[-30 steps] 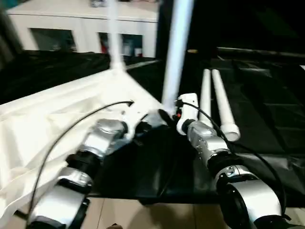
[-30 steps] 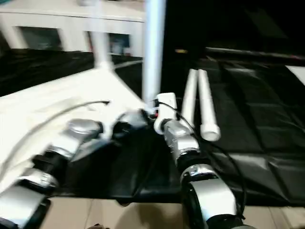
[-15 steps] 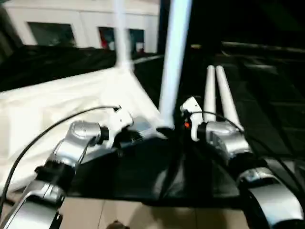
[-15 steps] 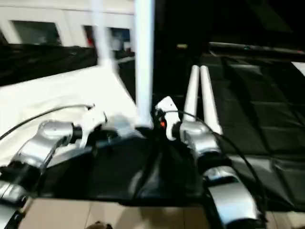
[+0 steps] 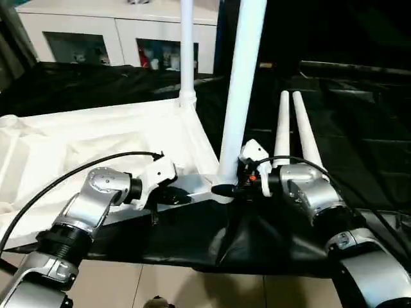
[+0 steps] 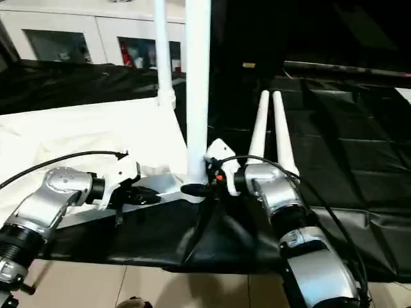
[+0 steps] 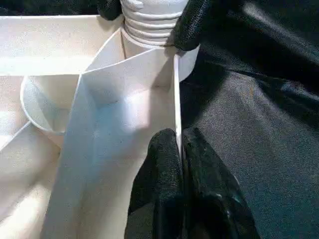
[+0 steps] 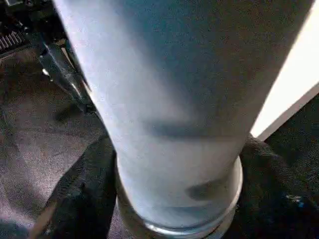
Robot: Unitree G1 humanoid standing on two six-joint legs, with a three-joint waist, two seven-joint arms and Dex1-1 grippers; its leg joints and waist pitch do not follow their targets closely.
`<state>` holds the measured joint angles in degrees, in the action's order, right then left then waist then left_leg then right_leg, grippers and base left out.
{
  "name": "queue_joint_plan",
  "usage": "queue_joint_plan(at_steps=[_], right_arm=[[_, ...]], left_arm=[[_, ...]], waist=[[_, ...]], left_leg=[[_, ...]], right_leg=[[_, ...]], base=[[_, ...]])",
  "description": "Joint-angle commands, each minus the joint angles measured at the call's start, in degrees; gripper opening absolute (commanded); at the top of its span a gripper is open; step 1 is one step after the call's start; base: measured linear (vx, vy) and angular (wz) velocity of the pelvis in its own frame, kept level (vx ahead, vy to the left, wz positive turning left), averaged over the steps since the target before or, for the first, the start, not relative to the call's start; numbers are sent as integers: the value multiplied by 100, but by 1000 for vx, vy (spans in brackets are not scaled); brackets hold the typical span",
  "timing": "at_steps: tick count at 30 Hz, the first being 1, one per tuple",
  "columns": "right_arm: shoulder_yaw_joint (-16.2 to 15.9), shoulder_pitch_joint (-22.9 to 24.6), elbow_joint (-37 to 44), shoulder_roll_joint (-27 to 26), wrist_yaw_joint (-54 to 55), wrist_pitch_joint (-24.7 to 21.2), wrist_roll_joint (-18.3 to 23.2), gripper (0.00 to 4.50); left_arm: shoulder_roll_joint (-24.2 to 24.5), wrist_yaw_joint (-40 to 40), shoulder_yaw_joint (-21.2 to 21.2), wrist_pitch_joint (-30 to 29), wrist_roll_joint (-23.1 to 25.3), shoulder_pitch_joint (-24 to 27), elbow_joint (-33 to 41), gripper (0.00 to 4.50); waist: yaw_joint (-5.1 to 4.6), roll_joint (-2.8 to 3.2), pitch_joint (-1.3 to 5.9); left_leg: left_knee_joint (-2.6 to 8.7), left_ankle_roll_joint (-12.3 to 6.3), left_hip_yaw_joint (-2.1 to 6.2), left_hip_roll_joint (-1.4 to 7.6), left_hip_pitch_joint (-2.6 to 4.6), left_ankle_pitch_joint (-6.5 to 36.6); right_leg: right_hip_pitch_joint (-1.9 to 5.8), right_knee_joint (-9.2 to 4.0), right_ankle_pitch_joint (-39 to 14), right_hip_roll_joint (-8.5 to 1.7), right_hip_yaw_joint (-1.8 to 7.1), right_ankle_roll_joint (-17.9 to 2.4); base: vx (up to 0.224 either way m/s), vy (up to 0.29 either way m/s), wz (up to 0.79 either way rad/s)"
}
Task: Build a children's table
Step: Rotate leg to tighten
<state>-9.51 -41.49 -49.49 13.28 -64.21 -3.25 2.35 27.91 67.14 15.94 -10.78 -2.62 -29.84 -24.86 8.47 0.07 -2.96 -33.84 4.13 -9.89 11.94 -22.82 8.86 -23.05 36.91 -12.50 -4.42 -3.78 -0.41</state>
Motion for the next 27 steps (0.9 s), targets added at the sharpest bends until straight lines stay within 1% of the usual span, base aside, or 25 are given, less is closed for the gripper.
queue_joint_plan(at_steps=[1,3,4,5,6,7,8,9,10,11,12,13,14,15,16,17,18,19,20,21,22,24,25,26,27], right_arm=[[37,10,54,-30,186,-126,38,282],[271,-6,-198,-249,860,-206,91,279],[377,-23,-314,-347,1206,-236,106,277],[403,-28,-343,-371,1293,-244,110,277],[485,-42,-432,-447,1566,-265,119,276],[646,-73,-577,-585,2124,-324,159,276],[904,-139,-839,-821,3139,-412,222,276],[957,-154,-898,-874,3359,-430,235,276],[1094,-193,-1056,-1024,3963,-449,280,276],[1234,-267,-1240,-1272,4464,-394,390,275],[1287,-317,-1346,-1441,4763,-324,427,275],[1292,-324,-1361,-1467,4807,-310,430,275],[1279,-360,-1411,-1572,4922,-233,415,275],[1243,-414,-1466,-1702,4946,-147,369,275],[1163,-458,-1489,-1789,4915,-65,287,275],[1070,-509,-1505,-1862,4833,22,168,275],[1060,-515,-1507,-1869,4824,32,153,275],[1019,-539,-1481,-1881,4698,92,127,275],[1023,-566,-1477,-1887,4662,143,123,331],[1043,-643,-1491,-1882,4567,257,120,331],[1043,-643,-1491,-1882,4567,257,120,345],[1090,-728,-1489,-1823,4407,329,155,366],[1096,-736,-1490,-1815,4386,334,161,366],[1108,-758,-1454,-1736,4156,307,201,381],[1090,-766,-1412,-1639,3881,275,212,390]], left_arm=[[-17,200,-30,-6,-154,-28,328,0],[-106,-8,-68,-190,-135,-63,239,0],[-167,-129,-93,-252,-120,-94,177,0],[-182,-160,-99,-267,-116,-101,162,0],[-232,-258,-119,-314,-105,-127,114,0],[-349,-577,-147,-436,-8,-206,-24,0],[-626,-1261,-243,-672,143,-390,-356,0],[-699,-1445,-275,-737,176,-439,-442,0],[-927,-1999,-394,-903,238,-587,-717,0],[-1215,-2669,-502,-997,326,-809,-1146,0],[-1389,-3079,-553,-979,388,-952,-1428,0],[-1415,-3139,-559,-969,398,-973,-1471,0],[-1508,-3296,-555,-919,429,-1054,-1625,0],[-1602,-3454,-525,-814,493,-1140,-1759,0],[-1657,-3507,-470,-719,553,-1200,-1835,0],[-1692,-3512,-416,-659,600,-1242,-1865,0],[-1695,-3511,-411,-654,606,-1246,-1867,0],[-1668,-3435,-359,-584,640,-1244,-1821,0],[-1661,-3373,-349,-571,646,-1244,-1793,0],[-1629,-3193,-325,-497,627,-1236,-1739,0],[-1629,-3193,-325,-497,627,-1236,-1739,0],[-1557,-2941,-327,-516,538,-1180,-1616,0],[-1549,-2916,-329,-522,526,-1174,-1604,0],[-1475,-2741,-324,-424,478,-1115,-1512,0],[-1386,-2547,-306,-294,474,-1059,-1454,0]], waist=[[-5,72,418],[-25,80,405],[-40,78,399],[-64,75,393],[-79,71,389],[-99,75,387],[-125,66,374],[-146,72,362],[-137,69,371],[-143,74,353],[-165,75,339],[-129,75,345],[-74,41,366],[-71,44,361],[-53,47,365],[-47,48,371],[-38,44,376],[-39,54,370],[-40,49,376],[-39,44,377],[-36,51,376],[-55,46,373],[-88,37,375],[-114,41,382],[-139,43,402]], left_leg=[[390,-12,25,156,165,1237],[399,5,24,157,162,1267],[412,54,31,154,166,1332],[426,115,40,149,160,1395],[438,137,47,147,161,1441],[445,180,40,151,180,1519],[454,240,39,143,206,1598],[465,302,35,141,220,1635],[467,349,50,138,236,1711],[472,376,42,141,242,1778],[474,373,25,125,241,1871],[471,424,43,131,282,1949],[476,368,47,129,256,1919],[484,341,45,124,226,1850],[481,322,43,127,249,1816],[482,295,44,126,227,1741],[480,282,44,128,220,1695],[484,257,48,125,205,1649],[479,233,44,129,204,1628],[478,223,44,128,203,1618],[481,223,47,132,205,1637],[489,194,53,126,172,1655],[498,190,66,122,135,1601],[501,196,79,119,109,1543],[488,165,82,114,105,1404]], right_leg=[[276,-368,112,-365,238,-1464],[261,-372,47,-364,243,-1471],[258,-377,-72,-371,245,-1467],[268,-386,-219,-382,249,-1445],[272,-396,-304,-378,247,-1421],[258,-412,-409,-382,259,-1394],[239,-429,-550,-382,273,-1385],[220,-438,-640,-373,283,-1374],[238,-465,-808,-393,280,-1322],[217,-486,-923,-398,291,-1284],[191,-507,-1053,-390,303,-1258],[183,-528,-1206,-401,295,-1206],[231,-544,-1262,-425,302,-1084],[236,-546,-1214,-423,303,-1045],[216,-554,-1159,-413,302,-985],[232,-543,-1043,-409,298,-964],[239,-535,-965,-410,297,-959],[250,-522,-877,-408,292,-969],[252,-523,-826,-409,291,-970],[253,-520,-811,-410,290,-979],[249,-521,-844,-417,287,-987],[270,-515,-890,-414,284,-973],[297,-503,-858,-416,276,-962],[320,-485,-801,-410,266,-955],[327,-469,-595,-397,255,-971]], base=[[0,0,0],[0,0,0],[0,0,0],[0,0,0],[0,0,0],[0,0,0],[0,0,0],[0,0,0],[0,0,0],[0,0,0],[0,0,0],[0,0,0],[0,0,0],[0,0,0],[0,0,0],[0,0,0],[0,0,0],[0,0,0],[0,0,0],[0,0,0],[0,0,0],[0,0,0],[0,0,0],[0,0,0],[0,0,0]])
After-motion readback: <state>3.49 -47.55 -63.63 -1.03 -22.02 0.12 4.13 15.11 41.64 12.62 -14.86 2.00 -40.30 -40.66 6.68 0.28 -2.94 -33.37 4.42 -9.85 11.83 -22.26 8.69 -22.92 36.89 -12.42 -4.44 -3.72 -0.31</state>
